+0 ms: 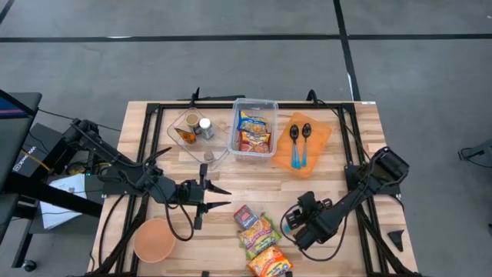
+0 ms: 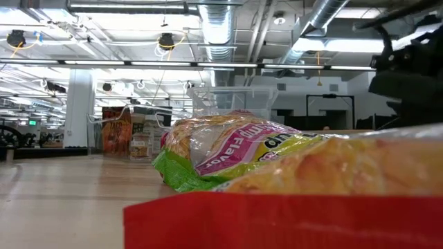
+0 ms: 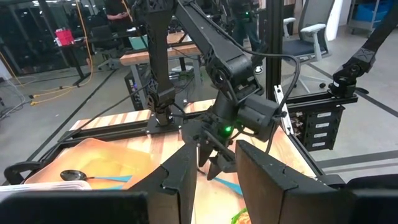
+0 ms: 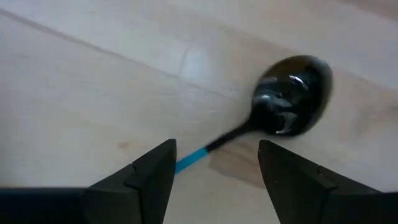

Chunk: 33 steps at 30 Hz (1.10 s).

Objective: Pick & Place Food Item
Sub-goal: Put the blue spoon into the orange bin

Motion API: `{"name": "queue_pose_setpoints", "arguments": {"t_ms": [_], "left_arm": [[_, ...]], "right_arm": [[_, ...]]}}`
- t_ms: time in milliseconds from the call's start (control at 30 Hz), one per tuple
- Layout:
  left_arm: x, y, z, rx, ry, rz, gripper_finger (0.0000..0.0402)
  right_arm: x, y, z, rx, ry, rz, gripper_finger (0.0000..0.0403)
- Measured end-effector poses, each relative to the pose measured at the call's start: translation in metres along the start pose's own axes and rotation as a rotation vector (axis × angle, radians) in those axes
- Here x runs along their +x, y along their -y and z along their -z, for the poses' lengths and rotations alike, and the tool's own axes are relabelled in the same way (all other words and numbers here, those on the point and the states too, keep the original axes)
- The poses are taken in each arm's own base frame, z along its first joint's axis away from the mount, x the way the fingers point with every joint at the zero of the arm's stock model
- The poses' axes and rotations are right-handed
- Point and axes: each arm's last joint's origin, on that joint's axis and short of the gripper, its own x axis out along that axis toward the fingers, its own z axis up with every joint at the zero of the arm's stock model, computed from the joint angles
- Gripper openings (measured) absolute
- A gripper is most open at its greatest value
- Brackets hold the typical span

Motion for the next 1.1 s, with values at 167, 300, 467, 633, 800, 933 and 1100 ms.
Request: {"name": "queue_pose_setpoints", "arguments": {"t_ms": [167, 300, 467, 633, 800, 933, 1100], "left_arm": [[0.0, 0.0, 0.0007, 0.004, -0.007, 0.0, 0.0103], [0.0, 0.0001, 0.0009, 0.005, -0.008, 0.001, 0.0103], [0.0, 0.0001, 0.0009, 0.005, -0.008, 0.001, 0.0103], [0.0, 0.0001, 0.001, 0.005, -0.009, 0.001, 0.0103], [0.0, 0.0001, 0.0009, 0.005, -0.009, 0.001, 0.0103], [0.0, 0.0001, 0.0009, 0.004, -0.009, 0.001, 0.0103], [0.0, 0.0001, 0.0009, 0.005, -0.009, 0.001, 0.0103]], "right_arm": [[0.0015, 0.003, -0.0038, -0.008, 0.011, 0.043, 0.0223], [0.0014, 0.0036, -0.0038, -0.002, 0.014, 0.048, 0.0223], [0.0013, 0.0037, -0.0038, 0.005, 0.015, 0.049, 0.0223], [0.0013, 0.0041, -0.0039, 0.004, 0.015, 0.053, 0.0223], [0.0004, 0.0039, 0.0011, -0.04, -0.087, 0.069, 0.0223], [-0.0017, 0.0062, 0.0056, -0.056, -0.095, 0.072, 0.0223], [-0.0016, 0.0071, 0.0048, -0.083, -0.094, 0.082, 0.0223]]}}
